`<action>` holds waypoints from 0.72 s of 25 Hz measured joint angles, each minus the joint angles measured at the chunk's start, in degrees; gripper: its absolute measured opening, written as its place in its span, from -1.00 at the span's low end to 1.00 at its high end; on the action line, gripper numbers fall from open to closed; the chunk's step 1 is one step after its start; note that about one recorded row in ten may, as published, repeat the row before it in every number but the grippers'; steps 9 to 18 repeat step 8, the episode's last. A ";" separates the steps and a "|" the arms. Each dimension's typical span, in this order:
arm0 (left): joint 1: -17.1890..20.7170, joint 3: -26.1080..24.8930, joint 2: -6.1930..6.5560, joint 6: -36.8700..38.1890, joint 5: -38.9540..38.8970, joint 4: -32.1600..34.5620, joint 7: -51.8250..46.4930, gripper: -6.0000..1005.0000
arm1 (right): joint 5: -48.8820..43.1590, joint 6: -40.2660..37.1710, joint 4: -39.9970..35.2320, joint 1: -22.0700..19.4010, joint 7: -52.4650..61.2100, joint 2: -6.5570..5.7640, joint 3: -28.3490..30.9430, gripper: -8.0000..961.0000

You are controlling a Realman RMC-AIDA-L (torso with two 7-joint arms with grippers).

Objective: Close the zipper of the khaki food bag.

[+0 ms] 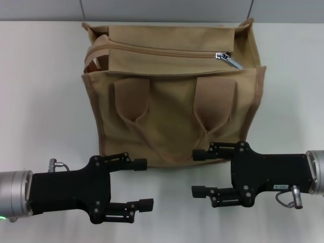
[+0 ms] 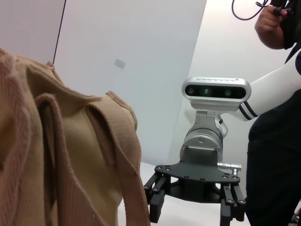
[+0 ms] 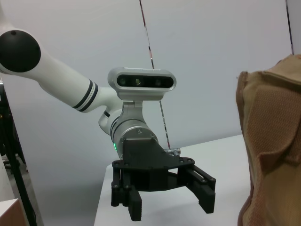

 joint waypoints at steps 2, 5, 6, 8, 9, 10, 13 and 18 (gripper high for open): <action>-0.05 0.02 0.00 -0.04 -0.02 0.00 0.02 0.63 | 0.00 0.03 0.00 0.00 0.00 0.00 0.00 0.55; -0.05 0.03 0.00 -0.08 -0.03 0.01 0.02 0.63 | 0.00 0.03 0.00 0.00 0.00 0.00 0.00 0.55; -0.05 0.03 0.00 -0.09 -0.03 0.01 0.03 0.63 | 0.00 0.00 0.00 0.00 0.00 0.00 0.00 0.55; -0.04 0.03 0.00 -0.21 -0.04 0.02 0.03 0.63 | 0.00 -0.04 0.00 0.00 -0.01 0.00 0.00 0.55; -0.04 0.03 0.00 -0.21 -0.04 0.02 0.03 0.63 | 0.00 -0.04 0.00 0.00 -0.01 0.00 0.00 0.55; -0.04 0.03 0.00 -0.21 -0.04 0.02 0.03 0.63 | 0.00 -0.04 0.00 0.00 -0.01 0.00 0.00 0.55; -0.04 0.03 0.00 -0.21 -0.04 0.02 0.03 0.63 | 0.00 -0.04 0.00 0.00 -0.01 0.00 0.00 0.55; -0.04 0.03 0.00 -0.21 -0.04 0.02 0.03 0.63 | 0.00 -0.04 0.00 0.00 -0.01 0.00 0.00 0.55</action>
